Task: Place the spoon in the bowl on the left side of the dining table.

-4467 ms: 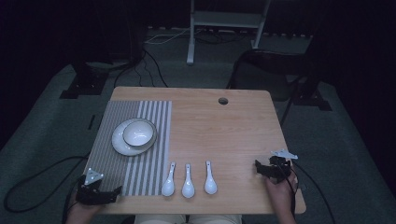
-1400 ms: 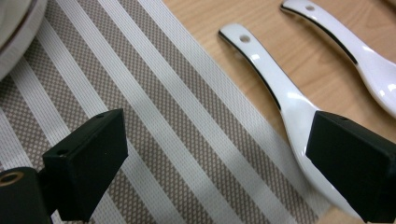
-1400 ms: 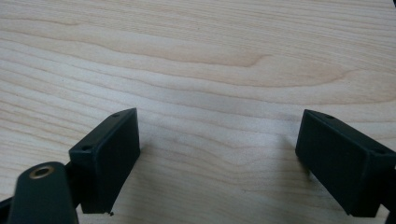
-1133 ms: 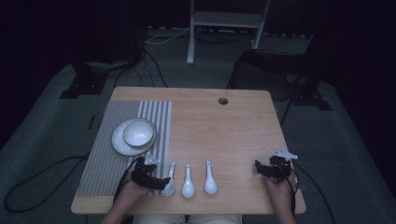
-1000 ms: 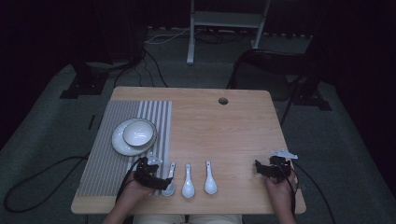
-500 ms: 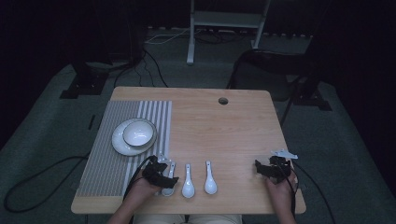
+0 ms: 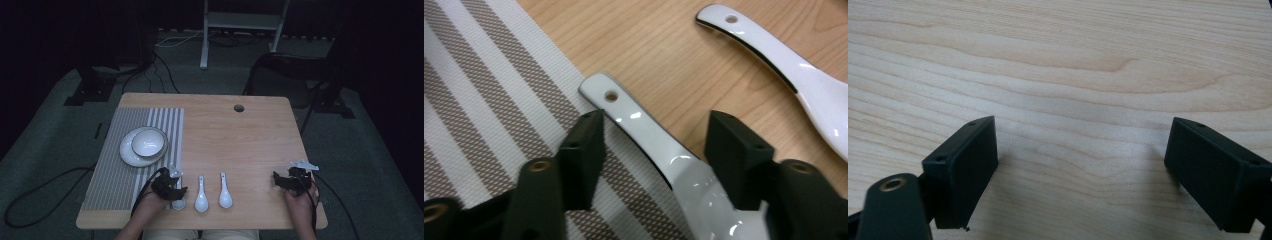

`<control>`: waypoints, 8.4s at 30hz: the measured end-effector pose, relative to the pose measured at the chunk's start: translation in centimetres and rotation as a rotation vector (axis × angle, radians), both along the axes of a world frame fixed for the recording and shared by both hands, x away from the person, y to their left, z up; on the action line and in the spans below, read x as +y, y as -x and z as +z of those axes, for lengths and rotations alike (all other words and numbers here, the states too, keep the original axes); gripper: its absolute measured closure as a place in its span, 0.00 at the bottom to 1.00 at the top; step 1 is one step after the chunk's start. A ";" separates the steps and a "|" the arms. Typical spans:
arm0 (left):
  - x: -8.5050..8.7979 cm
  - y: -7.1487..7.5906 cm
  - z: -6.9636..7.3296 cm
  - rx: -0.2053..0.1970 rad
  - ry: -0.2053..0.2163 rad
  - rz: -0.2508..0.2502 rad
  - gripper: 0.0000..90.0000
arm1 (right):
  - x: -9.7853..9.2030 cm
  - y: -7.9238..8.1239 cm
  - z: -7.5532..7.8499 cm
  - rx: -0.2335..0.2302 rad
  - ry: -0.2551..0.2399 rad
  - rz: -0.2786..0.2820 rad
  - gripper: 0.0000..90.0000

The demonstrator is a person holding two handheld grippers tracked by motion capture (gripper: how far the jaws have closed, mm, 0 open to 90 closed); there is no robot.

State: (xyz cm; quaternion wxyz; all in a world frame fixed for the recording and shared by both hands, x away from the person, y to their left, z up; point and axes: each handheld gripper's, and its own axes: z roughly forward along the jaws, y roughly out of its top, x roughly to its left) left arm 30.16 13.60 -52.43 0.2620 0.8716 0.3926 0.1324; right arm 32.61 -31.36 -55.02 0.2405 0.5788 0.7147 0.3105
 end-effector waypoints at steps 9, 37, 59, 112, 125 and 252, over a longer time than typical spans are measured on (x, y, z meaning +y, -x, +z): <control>0.4 -0.2 0.1 -0.031 -0.007 0.004 0.83 | 0.0 0.0 0.0 0.000 0.000 0.000 0.15; 2.5 -0.2 2.0 -0.044 0.062 0.013 0.95 | 0.0 0.0 0.0 0.000 0.000 0.000 0.15; 5.5 -0.9 5.6 -0.131 0.115 0.076 0.95 | 0.0 0.0 0.0 -0.001 0.001 0.000 0.15; 8.0 -12.2 5.5 -0.209 0.090 0.331 0.95 | 0.0 0.0 0.0 -0.001 0.001 0.000 0.15; 6.7 -11.9 4.9 -0.197 0.079 0.322 0.90 | 0.0 0.0 0.0 -0.001 0.001 0.000 0.15; 18.6 9.9 -1.7 -0.200 0.161 0.499 0.00 | 0.0 0.0 0.0 0.000 0.000 -0.004 0.15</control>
